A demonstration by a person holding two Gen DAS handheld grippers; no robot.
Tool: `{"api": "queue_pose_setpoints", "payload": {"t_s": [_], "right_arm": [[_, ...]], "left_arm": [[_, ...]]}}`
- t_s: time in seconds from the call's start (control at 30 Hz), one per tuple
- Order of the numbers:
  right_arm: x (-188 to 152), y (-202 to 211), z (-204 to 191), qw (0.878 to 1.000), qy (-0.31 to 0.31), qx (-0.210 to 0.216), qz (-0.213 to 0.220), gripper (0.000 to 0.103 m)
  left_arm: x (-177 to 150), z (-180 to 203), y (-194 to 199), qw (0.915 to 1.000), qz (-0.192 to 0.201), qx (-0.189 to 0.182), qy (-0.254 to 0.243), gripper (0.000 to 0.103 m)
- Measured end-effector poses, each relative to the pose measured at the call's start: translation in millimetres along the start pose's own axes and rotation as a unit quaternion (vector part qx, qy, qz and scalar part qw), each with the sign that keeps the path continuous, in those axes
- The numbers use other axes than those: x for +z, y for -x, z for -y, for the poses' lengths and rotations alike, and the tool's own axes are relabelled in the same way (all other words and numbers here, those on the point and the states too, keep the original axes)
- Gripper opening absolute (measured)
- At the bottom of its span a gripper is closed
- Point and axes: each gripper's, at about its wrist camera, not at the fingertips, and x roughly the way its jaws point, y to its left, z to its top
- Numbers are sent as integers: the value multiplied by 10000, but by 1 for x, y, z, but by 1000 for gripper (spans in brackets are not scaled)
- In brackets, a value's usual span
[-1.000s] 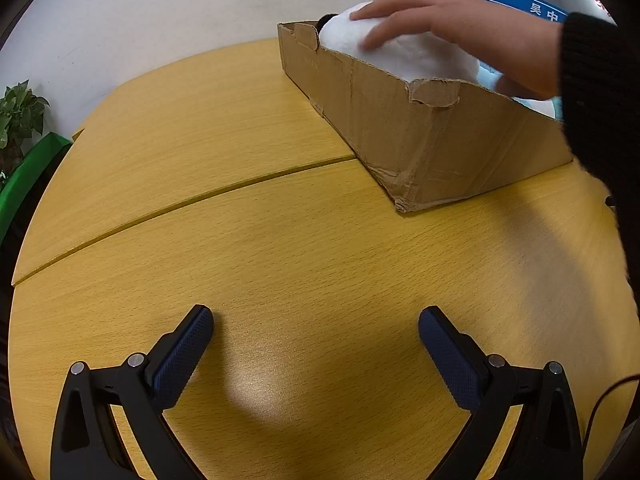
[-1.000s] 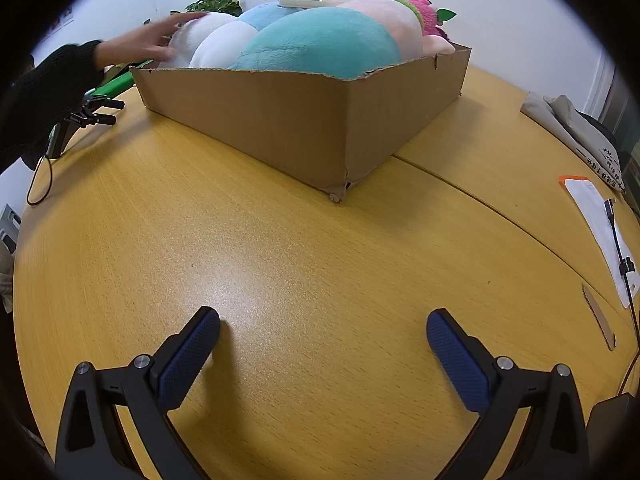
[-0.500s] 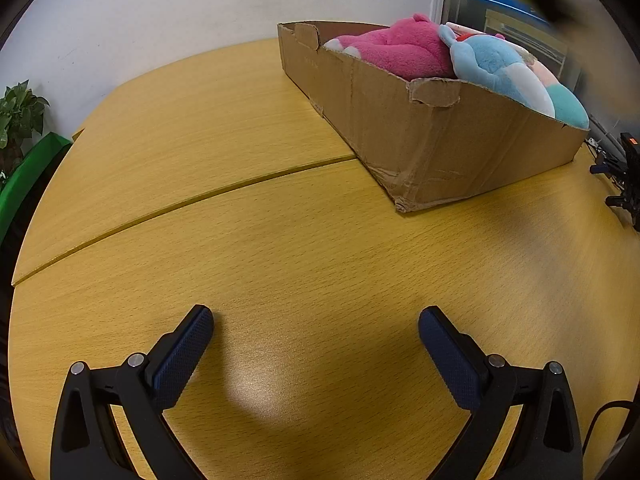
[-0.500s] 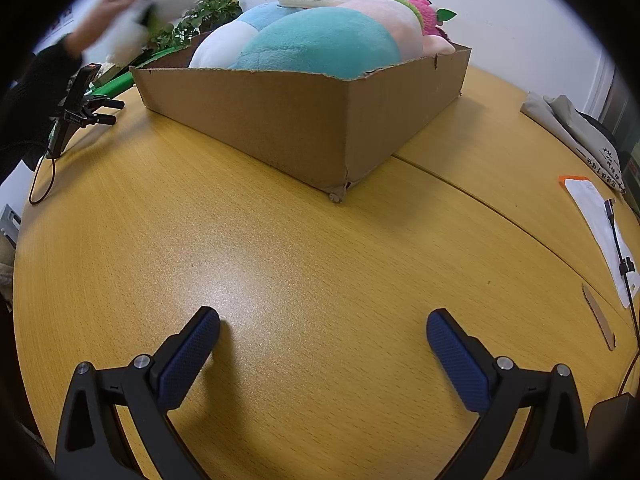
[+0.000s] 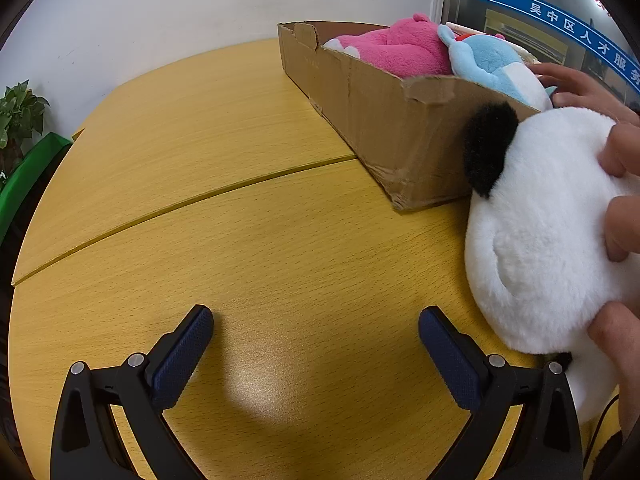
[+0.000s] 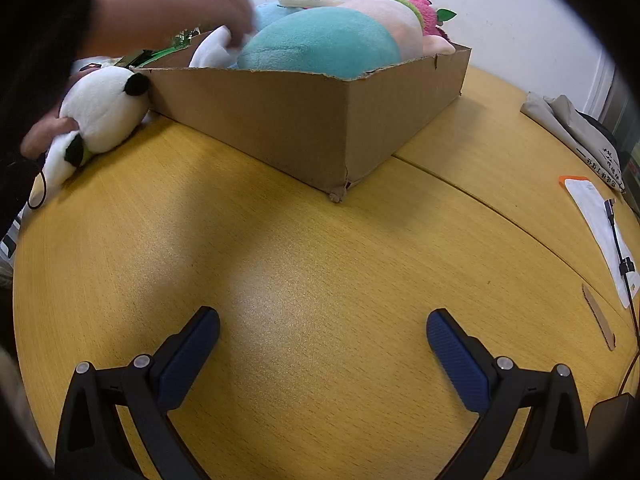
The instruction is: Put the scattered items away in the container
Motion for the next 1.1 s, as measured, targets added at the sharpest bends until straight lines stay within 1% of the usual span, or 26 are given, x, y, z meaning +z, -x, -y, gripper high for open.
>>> {"api": "queue_pose_setpoints", "payload": {"t_s": [1.1], "right_arm": [[1, 0, 0, 10000, -10, -8, 7, 103]], "left_arm": [[2, 1, 1, 9999, -1, 76, 100, 103]]}}
